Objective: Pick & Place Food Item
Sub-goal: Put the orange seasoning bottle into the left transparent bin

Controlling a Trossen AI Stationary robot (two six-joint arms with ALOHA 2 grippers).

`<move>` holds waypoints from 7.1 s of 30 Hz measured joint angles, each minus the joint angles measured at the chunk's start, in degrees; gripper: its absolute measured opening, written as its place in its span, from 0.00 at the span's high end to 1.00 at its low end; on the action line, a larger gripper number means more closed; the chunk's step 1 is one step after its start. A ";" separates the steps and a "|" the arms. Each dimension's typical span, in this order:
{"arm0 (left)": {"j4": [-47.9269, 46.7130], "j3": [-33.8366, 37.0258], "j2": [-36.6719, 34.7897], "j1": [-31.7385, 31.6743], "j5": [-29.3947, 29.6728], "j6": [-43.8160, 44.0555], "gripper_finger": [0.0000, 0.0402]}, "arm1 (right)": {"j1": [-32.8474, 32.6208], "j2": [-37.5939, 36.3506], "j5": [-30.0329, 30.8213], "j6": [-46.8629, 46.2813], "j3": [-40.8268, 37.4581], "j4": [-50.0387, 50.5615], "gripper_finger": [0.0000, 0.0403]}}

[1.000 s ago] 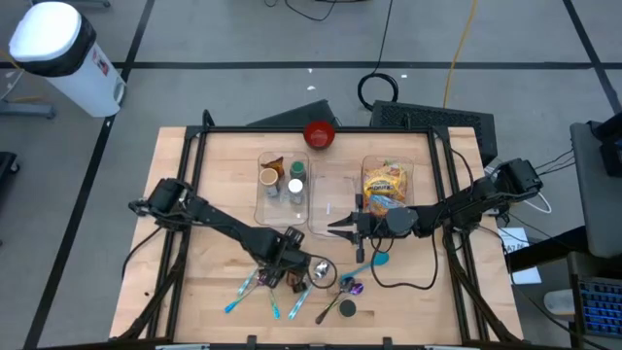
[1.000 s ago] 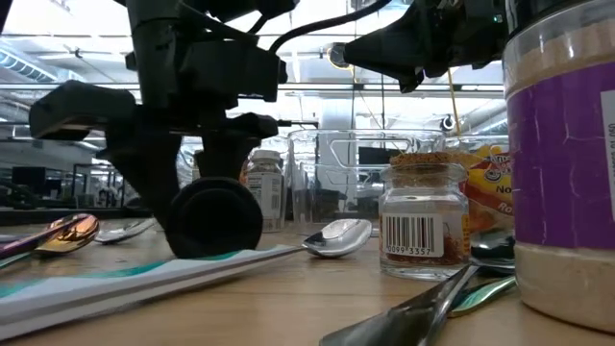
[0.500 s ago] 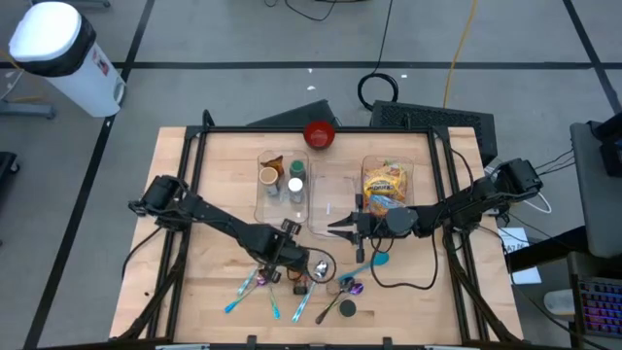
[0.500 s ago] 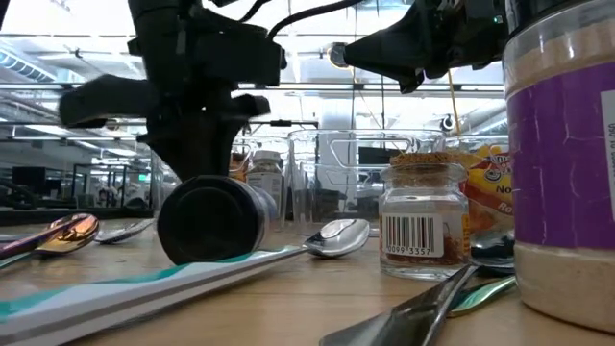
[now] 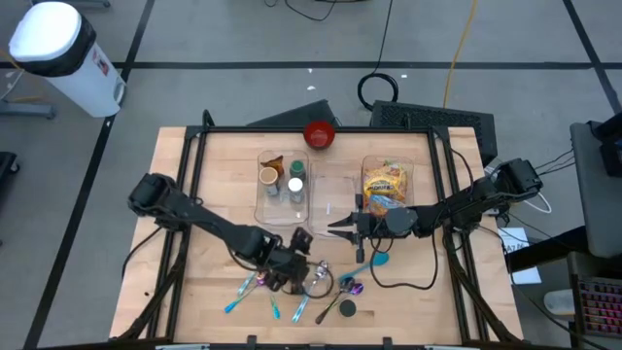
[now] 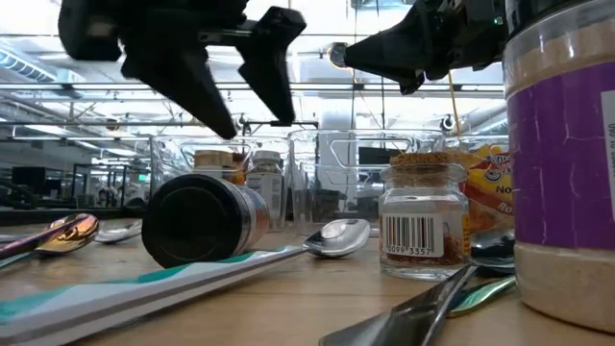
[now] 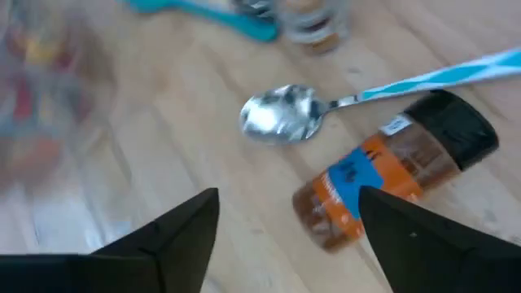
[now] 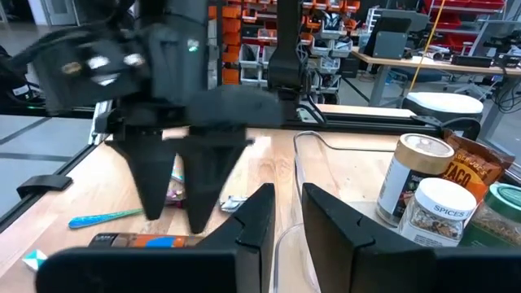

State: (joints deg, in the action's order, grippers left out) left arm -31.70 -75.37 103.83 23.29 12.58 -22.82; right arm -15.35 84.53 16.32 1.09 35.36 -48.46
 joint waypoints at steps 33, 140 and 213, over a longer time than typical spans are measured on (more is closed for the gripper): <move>-1.59 0.33 10.56 -4.00 -12.60 -18.09 0.40 | -0.01 0.00 -0.13 -0.21 0.01 0.11 0.85; 91.75 28.68 -4.92 -16.22 -5.20 21.66 0.54 | 4.52 -0.41 -5.28 -1.69 3.64 -11.86 0.55; -11.12 -25.27 -1.58 -16.24 -12.18 22.07 0.49 | 0.83 -7.29 -5.57 -7.62 3.90 17.23 0.48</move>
State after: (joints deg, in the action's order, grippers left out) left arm -42.82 -100.64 102.25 7.05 0.40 -0.76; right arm -14.52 77.25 10.74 -6.53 39.26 -31.24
